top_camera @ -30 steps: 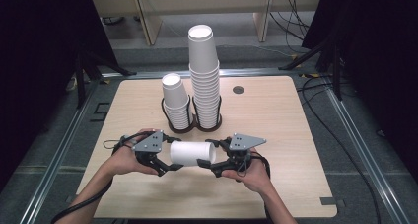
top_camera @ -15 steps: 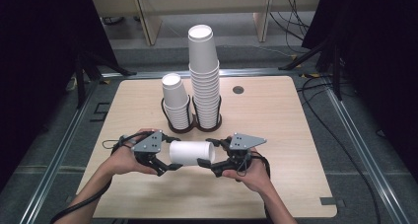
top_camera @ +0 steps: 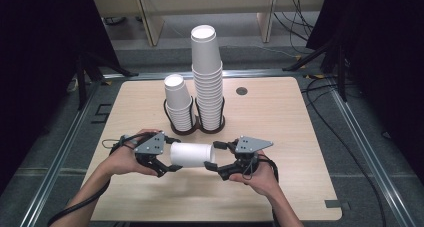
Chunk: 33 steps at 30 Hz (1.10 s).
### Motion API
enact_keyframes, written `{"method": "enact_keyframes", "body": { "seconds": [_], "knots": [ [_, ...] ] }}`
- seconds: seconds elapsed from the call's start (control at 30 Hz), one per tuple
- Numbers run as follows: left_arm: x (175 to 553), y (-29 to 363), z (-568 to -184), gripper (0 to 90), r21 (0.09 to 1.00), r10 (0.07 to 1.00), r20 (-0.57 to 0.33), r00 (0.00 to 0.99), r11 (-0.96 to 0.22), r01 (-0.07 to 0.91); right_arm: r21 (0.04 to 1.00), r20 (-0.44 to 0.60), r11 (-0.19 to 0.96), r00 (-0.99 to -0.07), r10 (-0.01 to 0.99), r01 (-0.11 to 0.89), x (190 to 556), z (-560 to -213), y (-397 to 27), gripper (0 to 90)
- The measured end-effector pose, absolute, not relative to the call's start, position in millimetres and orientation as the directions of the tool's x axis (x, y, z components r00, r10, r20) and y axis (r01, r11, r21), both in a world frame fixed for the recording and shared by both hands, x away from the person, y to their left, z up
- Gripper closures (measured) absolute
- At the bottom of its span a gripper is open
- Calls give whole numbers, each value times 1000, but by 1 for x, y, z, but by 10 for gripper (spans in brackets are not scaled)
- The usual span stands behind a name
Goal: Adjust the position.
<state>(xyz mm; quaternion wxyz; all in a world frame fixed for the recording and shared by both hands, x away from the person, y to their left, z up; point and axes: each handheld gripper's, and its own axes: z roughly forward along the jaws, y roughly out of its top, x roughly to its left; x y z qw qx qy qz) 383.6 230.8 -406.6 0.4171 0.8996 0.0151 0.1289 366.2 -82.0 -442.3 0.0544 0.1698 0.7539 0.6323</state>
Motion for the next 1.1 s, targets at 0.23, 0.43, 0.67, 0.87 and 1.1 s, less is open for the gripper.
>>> {"method": "enact_keyframes", "body": {
  "seconds": [0.23, 0.43, 0.67, 0.87, 1.1],
  "knots": [
    [385, 231, -403, 188, 729, 128, 225, 966, -680, -79, 965, 143, 160, -926, 350, 209, 365, -442, -91, 215],
    [387, 232, -394, 191, 672, 120, 270, 955, -734, -98, 966, 134, 158, -919, 371, 205, 366, -440, -96, 211],
    [385, 230, -380, 194, 542, 53, 347, 936, -826, -154, 960, 128, 180, -910, 394, 213, 366, -443, -98, 211],
    [381, 225, -369, 197, 441, -10, 381, 925, -877, -191, 958, 127, 186, -907, 401, 216, 366, -444, -97, 211],
    [380, 216, -362, 199, 295, -66, 400, 914, -935, -196, 949, 103, 234, -908, 405, 212, 365, -443, -89, 203]
  ]
}}
